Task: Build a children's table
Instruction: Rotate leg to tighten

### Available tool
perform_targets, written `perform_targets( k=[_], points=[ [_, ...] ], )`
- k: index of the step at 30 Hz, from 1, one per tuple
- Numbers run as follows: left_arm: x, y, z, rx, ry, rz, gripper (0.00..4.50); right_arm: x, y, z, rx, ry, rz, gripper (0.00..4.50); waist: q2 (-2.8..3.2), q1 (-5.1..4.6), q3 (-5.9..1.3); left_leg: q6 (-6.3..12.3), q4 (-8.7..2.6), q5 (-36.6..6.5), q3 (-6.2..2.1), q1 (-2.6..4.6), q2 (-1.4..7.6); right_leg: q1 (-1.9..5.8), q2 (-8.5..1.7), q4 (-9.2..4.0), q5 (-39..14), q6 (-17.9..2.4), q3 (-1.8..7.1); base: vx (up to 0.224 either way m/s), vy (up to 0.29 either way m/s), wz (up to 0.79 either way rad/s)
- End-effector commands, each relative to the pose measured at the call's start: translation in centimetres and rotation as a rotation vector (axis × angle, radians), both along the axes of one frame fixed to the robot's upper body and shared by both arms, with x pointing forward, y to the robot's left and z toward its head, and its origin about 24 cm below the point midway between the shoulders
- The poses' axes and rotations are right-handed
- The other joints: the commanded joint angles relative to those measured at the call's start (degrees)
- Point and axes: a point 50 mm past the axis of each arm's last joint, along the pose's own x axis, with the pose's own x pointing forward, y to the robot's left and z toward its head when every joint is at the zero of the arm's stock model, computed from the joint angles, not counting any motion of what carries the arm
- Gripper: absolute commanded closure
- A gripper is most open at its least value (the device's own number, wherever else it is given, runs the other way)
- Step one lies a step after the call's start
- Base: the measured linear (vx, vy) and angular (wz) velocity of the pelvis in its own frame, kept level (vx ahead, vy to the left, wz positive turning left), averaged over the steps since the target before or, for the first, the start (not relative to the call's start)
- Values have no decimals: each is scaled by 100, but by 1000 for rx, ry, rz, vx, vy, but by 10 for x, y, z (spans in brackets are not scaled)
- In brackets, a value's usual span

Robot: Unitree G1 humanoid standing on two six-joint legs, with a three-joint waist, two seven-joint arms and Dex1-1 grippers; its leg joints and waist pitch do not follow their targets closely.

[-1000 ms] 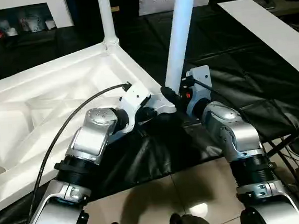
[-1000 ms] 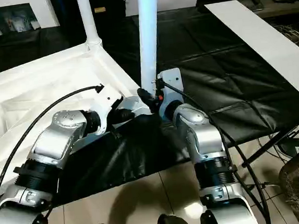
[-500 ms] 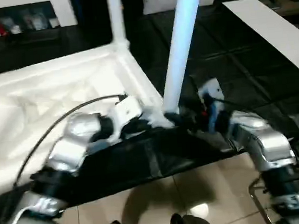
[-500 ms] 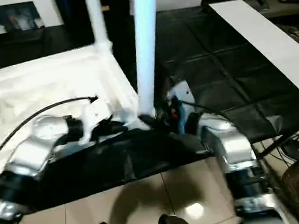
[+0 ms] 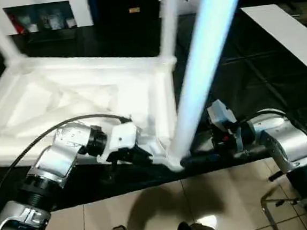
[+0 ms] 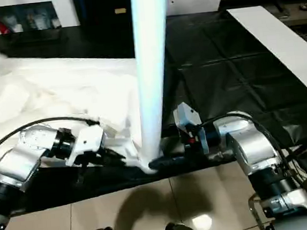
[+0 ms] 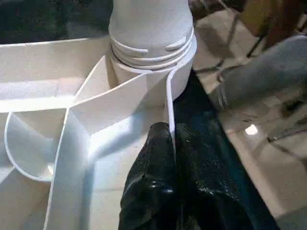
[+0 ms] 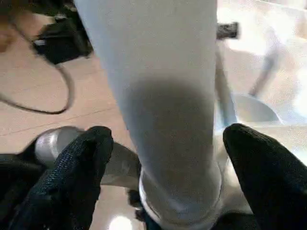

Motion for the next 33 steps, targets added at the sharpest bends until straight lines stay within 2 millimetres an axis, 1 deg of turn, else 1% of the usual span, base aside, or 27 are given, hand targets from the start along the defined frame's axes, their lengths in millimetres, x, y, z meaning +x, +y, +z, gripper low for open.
perform_targets(
  k=[1, 4, 6, 7, 9, 10, 11, 13, 14, 16, 17, 18, 19, 20, 22, 24, 25, 26, 27, 28, 29, 30, 31, 32, 33],
  points=[
    [-8, -6, -11, 67, 42, -100, 450, -1, 1, 2, -13, -11, 57, 77, 18, -39, -425, 511, -303, -760, 12, 67, 199, 330, -443, -368, -802, -1409, 331, 0, 0, 0],
    [-9, -8, -12, 65, 43, -115, 450, -1, 3, 0, -14, -1, 82, 119, 5, -24, -426, 487, -304, -734, 9, 56, 191, 339, -444, -359, -786, -1411, 329, 0, 0, 0],
    [-9, -10, -12, 63, 43, -128, 450, -1, 4, 0, -19, 12, 110, 127, 8, -23, -428, 477, -304, -743, 8, 59, 190, 339, -446, -362, -819, -1416, 328, 0, 0, 0],
    [-9, -10, -12, 63, 42, -134, 450, -1, 5, -1, -24, 14, 118, 153, 15, -16, -423, 476, -303, -748, 9, 57, 191, 337, -444, -366, -836, -1411, 329, 0, 0, 0],
    [-9, -10, -13, 66, 41, -139, 450, 0, 5, -1, -31, 15, 124, 161, 7, -20, -428, 482, -303, -715, 7, 53, 190, 343, -438, -355, -767, -1414, 326, 0, 0, 0],
    [-9, -10, -14, 69, 40, -143, 450, 0, 5, -1, -36, 15, 127, 161, 15, -16, -427, 485, -301, -701, 6, 54, 190, 339, -442, -353, -744, -1417, 327, 0, 0, 0],
    [-9, -10, -14, 72, 39, -147, 450, 0, 4, -2, -41, 14, 131, 171, 5, -20, -428, 487, -300, -702, 10, 55, 186, 340, -434, -352, -718, -1419, 327, 0, 0, 0],
    [-9, -9, -15, 79, 38, -155, 450, 1, 4, -2, -51, 12, 139, 193, 8, -18, -420, 484, -302, -752, 9, 55, 186, 342, -443, -363, -809, -1410, 326, 0, 0, 0],
    [-9, -9, -15, 79, 38, -155, 450, 1, 4, -2, -51, 12, 139, 193, 4, -16, -417, 479, -304, -753, 8, 54, 187, 342, -441, -364, -829, -1397, 326, 0, 0, 0],
    [-9, -9, -15, 80, 39, -153, 450, 1, 5, -2, -48, 18, 145, 214, 5, -8, -418, 483, -304, -741, 9, 60, 190, 337, -438, -363, -827, -1390, 327, 0, 0, 0],
    [-9, -9, -15, 80, 39, -152, 450, 1, 5, -2, -47, 22, 148, 214, 10, -10, -415, 486, -306, -736, 8, 62, 191, 334, -435, -359, -811, -1395, 327, 0, 0, 0],
    [-8, -9, -15, 81, 41, -149, 450, 1, 6, -1, -41, 31, 151, 227, -4, -16, -408, 491, -307, -737, 10, 54, 190, 336, -433, -364, -817, -1392, 327, 0, 0, 0],
    [-8, -9, -15, 81, 42, -147, 450, 0, 7, -1, -36, 39, 153, 237, -1, -12, -406, 492, -308, -756, 9, 55, 189, 335, -438, -371, -870, -1382, 327, 0, 0, 0],
    [-8, -9, -15, 81, 42, -147, 450, 0, 7, -1, -36, 39, 153, 240, 0, -12, -407, 487, -308, -771, 9, 56, 188, 336, -439, -373, -897, -1375, 328, 0, 0, 0],
    [-8, -7, -15, 78, 51, -129, 450, -2, 10, 1, 10, 105, 143, 242, -9, -15, -391, 476, -317, -813, 9, 58, 191, 329, -434, -388, -1017, -1344, 328, 0, 0, 0],
    [-7, -6, -14, 64, 59, -93, 450, -1, 12, 2, 30, 122, 108, 246, -3, -13, -381, 448, -326, -840, 3, 54, 195, 327, -436, -389, -1096, -1323, 328, 0, 0, 0],
    [-5, -7, -13, 51, 64, -69, 450, 0, 14, 2, 35, 137, 70, 246, -11, -18, -384, 422, -322, -859, 1, 49, 187, 329, -445, -399, -1186, -1283, 328, 0, 0, 0],
    [-2, -8, -10, 31, 76, -6, 450, 3, 19, -2, 26, 147, -24, 246, 9, -18, -371, 390, -331, -844, 0, 53, 185, 321, -442, -403, -1239, -1264, 335, 0, 0, 0],
    [-2, -8, -10, 31, 76, -6, 450, 3, 19, -2, 26, 147, -24, 246, -4, -37, -354, 334, -342, -898, -7, 36, 178, 320, -449, -425, -1415, -1217, 329, 0, 0, 0],
    [-1, -9, -9, 25, 80, 22, 450, 5, 20, -3, 20, 140, -61, 246, -10, -49, -348, 299, -349, -958, -13, 29, 168, 324, -449, -443, -1597, -1155, 322, 0, 0, 0],
    [6, -13, -4, -28, 84, 123, 450, 8, 27, -9, 15, 120, -168, 246, -14, -61, -330, 222, -354, -1087, -7, 50, 162, 301, -461, -491, -2007, -1019, 333, 0, 0, 0],
    [6, -13, -4, -28, 84, 123, 450, 8, 27, -9, 15, 120, -168, 246, -9, -68, -317, 186, -359, -1130, -11, 56, 160, 285, -471, -512, -2198, -964, 335, 0, 0, 0],
    [9, -16, -2, -62, 89, 173, 450, 10, 31, -12, 25, 122, -235, 246, -6, -81, -311, 127, -371, -1196, -29, 56, 146, 291, -475, -539, -2494, -880, 328, 0, 0, 0],
    [12, -19, 0, -87, 90, 214, 450, 13, 35, -14, 29, 122, -300, 246, 2, -111, -308, 79, -386, -1205, -50, 37, 138, 298, -471, -542, -2612, -813, 320, 0, 0, 0],
    [13, -20, 1, -94, 87, 234, 450, 16, 36, -15, 30, 120, -336, 246, -3, -138, -307, 71, -395, -1232, -50, 38, 137, 291, -464, -564, -2660, -782, 316, 0, 0, 0]
  ],
)
